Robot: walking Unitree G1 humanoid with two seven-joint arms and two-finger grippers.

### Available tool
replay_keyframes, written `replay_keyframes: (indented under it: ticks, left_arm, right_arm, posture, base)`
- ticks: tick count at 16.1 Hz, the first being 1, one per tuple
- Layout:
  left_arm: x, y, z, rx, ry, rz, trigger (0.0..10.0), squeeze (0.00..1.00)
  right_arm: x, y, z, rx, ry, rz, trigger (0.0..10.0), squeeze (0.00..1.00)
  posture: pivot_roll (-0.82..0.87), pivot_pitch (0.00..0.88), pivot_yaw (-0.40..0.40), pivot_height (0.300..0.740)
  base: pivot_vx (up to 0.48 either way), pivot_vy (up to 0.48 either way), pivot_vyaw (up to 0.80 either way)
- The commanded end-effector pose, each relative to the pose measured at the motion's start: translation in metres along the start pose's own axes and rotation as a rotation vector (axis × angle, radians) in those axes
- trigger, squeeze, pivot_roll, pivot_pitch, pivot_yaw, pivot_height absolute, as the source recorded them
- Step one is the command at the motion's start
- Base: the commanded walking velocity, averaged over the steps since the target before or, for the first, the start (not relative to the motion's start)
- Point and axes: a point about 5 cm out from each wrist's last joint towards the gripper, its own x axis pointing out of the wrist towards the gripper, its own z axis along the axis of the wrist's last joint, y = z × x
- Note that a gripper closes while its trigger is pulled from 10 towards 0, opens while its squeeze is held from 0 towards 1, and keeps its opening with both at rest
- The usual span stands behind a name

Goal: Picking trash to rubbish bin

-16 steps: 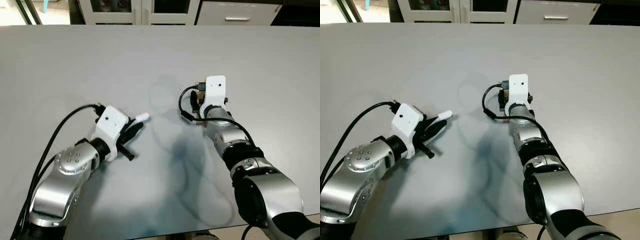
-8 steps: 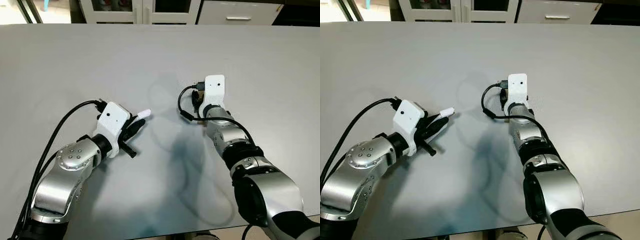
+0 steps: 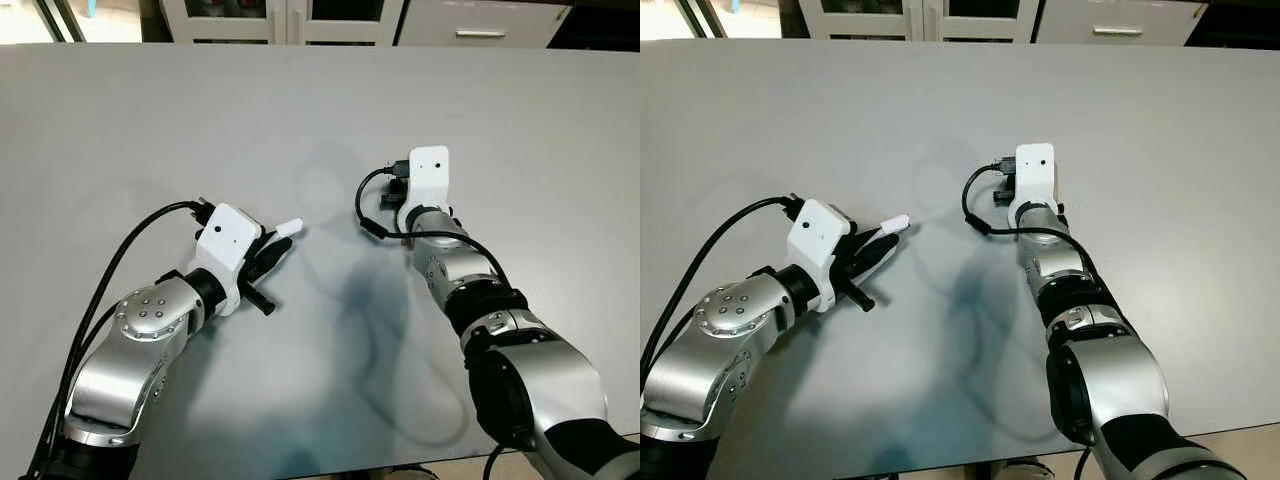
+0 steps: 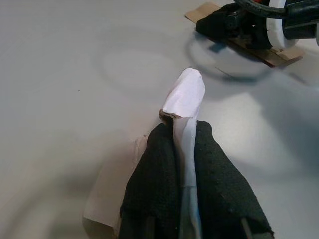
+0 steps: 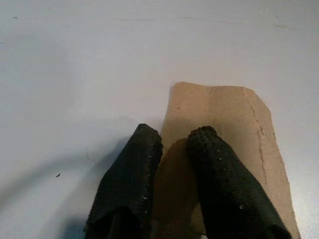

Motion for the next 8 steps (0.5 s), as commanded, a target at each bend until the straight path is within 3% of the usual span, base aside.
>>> replay_keyframes:
  ticks: [1,7,8]
  left_arm:
    - [0.001,-0.004,0.000,-0.009,0.002,-0.018,10.0,0.00]
    - [0.005,-0.005,-0.001,-0.018,-0.003,-0.001,10.0,0.00]
    - [0.007,-0.004,-0.001,-0.016,-0.006,0.004,10.0,0.00]
  right_arm:
    - [-0.005,-0.012,-0.032,0.014,0.136,-0.032,0.0,0.00]
    - [-0.002,-0.014,-0.018,0.057,0.085,-0.045,0.0,0.00]
    - [-0.002,-0.017,-0.015,0.110,0.079,-0.057,10.0,0.00]
  posture:
    - [0.10,0.280,-0.077,0.740]
    - [0.09,0.272,-0.083,0.740]
    - [0.09,0.266,-0.083,0.740]
  base:
    - [0.000,0.000,0.00]
    - [0.000,0.000,0.00]
    - [0.000,0.000,0.00]
